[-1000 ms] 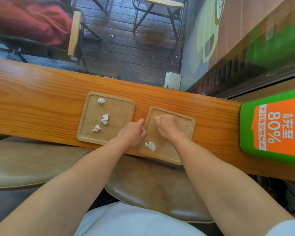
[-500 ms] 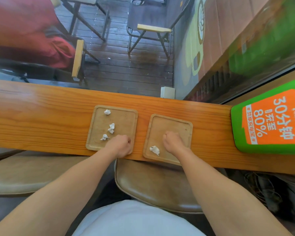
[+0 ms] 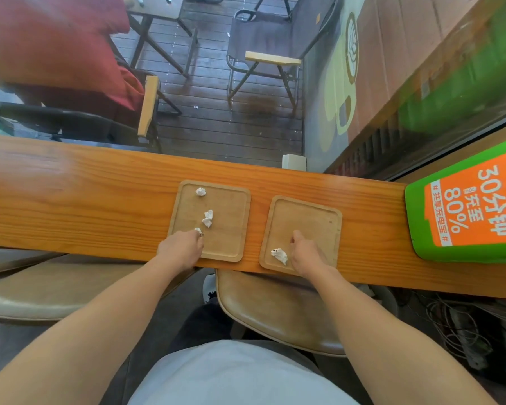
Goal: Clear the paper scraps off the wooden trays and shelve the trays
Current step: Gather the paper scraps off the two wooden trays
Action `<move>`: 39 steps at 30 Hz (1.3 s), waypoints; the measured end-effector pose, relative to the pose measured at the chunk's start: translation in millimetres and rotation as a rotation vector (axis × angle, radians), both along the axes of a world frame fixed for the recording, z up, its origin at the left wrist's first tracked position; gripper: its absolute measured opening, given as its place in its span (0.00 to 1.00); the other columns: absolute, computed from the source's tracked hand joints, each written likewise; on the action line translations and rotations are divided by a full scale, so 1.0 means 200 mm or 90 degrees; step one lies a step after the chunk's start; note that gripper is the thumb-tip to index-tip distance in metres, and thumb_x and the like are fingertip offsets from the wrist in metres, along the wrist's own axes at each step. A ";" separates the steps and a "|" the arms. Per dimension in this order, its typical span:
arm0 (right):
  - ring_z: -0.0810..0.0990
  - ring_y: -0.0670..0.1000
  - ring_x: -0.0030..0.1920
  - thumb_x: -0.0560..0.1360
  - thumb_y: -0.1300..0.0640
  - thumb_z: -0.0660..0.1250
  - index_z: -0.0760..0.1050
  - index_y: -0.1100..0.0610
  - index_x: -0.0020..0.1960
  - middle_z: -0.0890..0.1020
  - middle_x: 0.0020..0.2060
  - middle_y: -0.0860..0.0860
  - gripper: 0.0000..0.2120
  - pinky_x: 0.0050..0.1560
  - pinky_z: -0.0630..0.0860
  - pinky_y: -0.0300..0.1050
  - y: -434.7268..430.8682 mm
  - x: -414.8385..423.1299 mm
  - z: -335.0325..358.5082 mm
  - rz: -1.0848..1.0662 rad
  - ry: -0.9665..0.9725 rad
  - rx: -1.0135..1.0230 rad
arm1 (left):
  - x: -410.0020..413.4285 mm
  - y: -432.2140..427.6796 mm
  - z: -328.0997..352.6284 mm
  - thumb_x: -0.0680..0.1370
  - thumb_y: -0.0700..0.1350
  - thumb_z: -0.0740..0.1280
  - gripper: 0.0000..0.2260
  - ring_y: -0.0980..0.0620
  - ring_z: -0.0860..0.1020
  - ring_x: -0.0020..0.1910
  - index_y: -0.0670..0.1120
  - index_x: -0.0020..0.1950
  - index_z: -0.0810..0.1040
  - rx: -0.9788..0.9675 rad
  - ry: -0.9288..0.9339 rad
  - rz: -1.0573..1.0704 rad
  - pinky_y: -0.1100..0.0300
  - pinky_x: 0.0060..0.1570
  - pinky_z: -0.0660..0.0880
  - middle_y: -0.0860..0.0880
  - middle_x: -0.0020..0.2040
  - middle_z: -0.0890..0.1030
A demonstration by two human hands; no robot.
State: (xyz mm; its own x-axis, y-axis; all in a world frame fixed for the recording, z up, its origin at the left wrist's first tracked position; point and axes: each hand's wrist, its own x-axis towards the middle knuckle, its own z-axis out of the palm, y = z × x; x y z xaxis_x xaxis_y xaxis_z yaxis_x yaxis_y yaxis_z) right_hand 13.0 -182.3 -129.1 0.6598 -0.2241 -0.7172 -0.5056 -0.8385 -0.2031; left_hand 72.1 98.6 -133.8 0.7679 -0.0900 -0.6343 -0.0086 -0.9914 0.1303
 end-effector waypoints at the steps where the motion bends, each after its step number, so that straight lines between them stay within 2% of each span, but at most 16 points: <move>1: 0.76 0.55 0.38 0.79 0.60 0.55 0.61 0.48 0.52 0.76 0.40 0.54 0.07 0.33 0.72 0.49 0.01 -0.02 -0.01 0.010 0.007 0.015 | -0.01 0.01 0.00 0.82 0.52 0.52 0.12 0.45 0.77 0.37 0.47 0.49 0.72 -0.008 -0.003 0.006 0.49 0.41 0.77 0.46 0.39 0.78; 4: 0.77 0.55 0.39 0.81 0.55 0.57 0.58 0.44 0.55 0.76 0.40 0.54 0.09 0.38 0.77 0.53 0.06 -0.05 -0.03 0.021 0.033 0.027 | -0.01 0.02 -0.02 0.81 0.45 0.54 0.06 0.43 0.77 0.36 0.46 0.57 0.64 -0.022 -0.021 0.025 0.46 0.41 0.77 0.44 0.38 0.78; 8: 0.78 0.54 0.39 0.82 0.47 0.55 0.56 0.43 0.59 0.77 0.40 0.53 0.09 0.45 0.79 0.58 0.10 -0.08 -0.09 0.001 0.045 0.036 | -0.02 0.02 -0.05 0.78 0.39 0.57 0.19 0.44 0.77 0.32 0.50 0.66 0.56 -0.045 -0.026 0.029 0.49 0.34 0.76 0.45 0.36 0.78; 11: 0.79 0.54 0.39 0.82 0.48 0.56 0.55 0.42 0.58 0.77 0.40 0.53 0.10 0.47 0.80 0.58 0.12 -0.11 -0.14 -0.003 0.057 0.034 | -0.02 0.03 -0.09 0.78 0.38 0.57 0.22 0.45 0.77 0.32 0.51 0.68 0.53 -0.031 -0.016 0.026 0.50 0.32 0.76 0.45 0.36 0.77; 15: 0.80 0.54 0.40 0.82 0.49 0.56 0.54 0.43 0.59 0.78 0.42 0.54 0.11 0.47 0.81 0.58 0.14 -0.11 -0.18 0.000 0.063 0.019 | -0.02 0.04 -0.16 0.79 0.40 0.58 0.20 0.45 0.76 0.32 0.51 0.68 0.54 -0.012 -0.015 0.033 0.51 0.31 0.72 0.46 0.36 0.77; 19: 0.79 0.55 0.39 0.83 0.48 0.52 0.55 0.45 0.60 0.78 0.41 0.54 0.08 0.44 0.80 0.57 0.16 -0.12 -0.21 0.006 0.028 0.000 | -0.01 0.06 -0.21 0.79 0.41 0.57 0.20 0.44 0.77 0.34 0.52 0.67 0.54 -0.017 -0.015 0.036 0.50 0.32 0.72 0.45 0.37 0.77; 23: 0.78 0.53 0.37 0.83 0.49 0.51 0.59 0.47 0.54 0.77 0.38 0.53 0.03 0.38 0.79 0.54 0.17 -0.11 -0.21 -0.011 -0.002 -0.013 | 0.01 0.07 -0.23 0.80 0.42 0.56 0.16 0.42 0.77 0.33 0.52 0.65 0.55 -0.018 -0.018 0.020 0.49 0.31 0.72 0.44 0.37 0.77; 25: 0.77 0.53 0.37 0.83 0.49 0.52 0.61 0.48 0.52 0.77 0.38 0.52 0.04 0.38 0.79 0.54 0.17 -0.11 -0.21 -0.017 -0.010 -0.016 | 0.01 0.07 -0.22 0.80 0.43 0.55 0.14 0.43 0.76 0.32 0.51 0.63 0.56 -0.021 -0.014 0.006 0.51 0.30 0.70 0.44 0.36 0.76; 28: 0.76 0.52 0.36 0.82 0.54 0.56 0.62 0.49 0.49 0.77 0.38 0.52 0.04 0.36 0.78 0.53 0.17 -0.12 -0.20 -0.030 -0.025 -0.019 | 0.02 0.09 -0.21 0.81 0.46 0.53 0.07 0.44 0.75 0.33 0.47 0.57 0.61 -0.022 0.014 -0.009 0.51 0.32 0.70 0.45 0.36 0.76; 31: 0.77 0.53 0.37 0.81 0.59 0.57 0.62 0.51 0.49 0.76 0.38 0.53 0.06 0.37 0.79 0.55 0.17 -0.12 -0.18 -0.088 -0.044 -0.027 | 0.04 0.10 -0.17 0.81 0.49 0.53 0.06 0.46 0.75 0.36 0.47 0.50 0.64 -0.020 0.055 -0.039 0.52 0.35 0.71 0.47 0.38 0.76; 34: 0.76 0.53 0.41 0.81 0.61 0.58 0.64 0.53 0.51 0.75 0.44 0.55 0.04 0.39 0.77 0.53 0.18 -0.08 -0.13 -0.164 -0.052 -0.024 | 0.06 0.12 -0.13 0.80 0.49 0.54 0.06 0.46 0.75 0.41 0.49 0.49 0.67 -0.009 0.076 -0.064 0.51 0.40 0.73 0.47 0.42 0.75; 37: 0.75 0.54 0.46 0.81 0.61 0.57 0.67 0.57 0.60 0.73 0.53 0.56 0.08 0.41 0.72 0.50 0.16 -0.04 -0.09 -0.220 -0.038 -0.045 | 0.10 0.12 -0.08 0.80 0.49 0.53 0.07 0.43 0.75 0.44 0.49 0.49 0.68 0.000 0.083 -0.069 0.50 0.43 0.73 0.46 0.45 0.74; 39: 0.74 0.53 0.42 0.81 0.58 0.57 0.68 0.60 0.59 0.74 0.51 0.57 0.09 0.36 0.69 0.46 0.14 -0.02 -0.06 -0.240 -0.042 -0.025 | 0.12 0.12 -0.06 0.79 0.49 0.53 0.08 0.43 0.75 0.44 0.48 0.49 0.69 0.001 0.076 -0.078 0.50 0.42 0.73 0.46 0.45 0.74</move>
State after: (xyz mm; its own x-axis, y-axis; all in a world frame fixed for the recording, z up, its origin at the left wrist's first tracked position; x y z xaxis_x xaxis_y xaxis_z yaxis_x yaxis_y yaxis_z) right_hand 8.4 -154.2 -140.8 0.5705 -0.4861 -0.6620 -0.7665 -0.6047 -0.2165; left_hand 96.5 122.1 -145.6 0.6708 -0.1767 -0.7203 -0.1136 -0.9842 0.1355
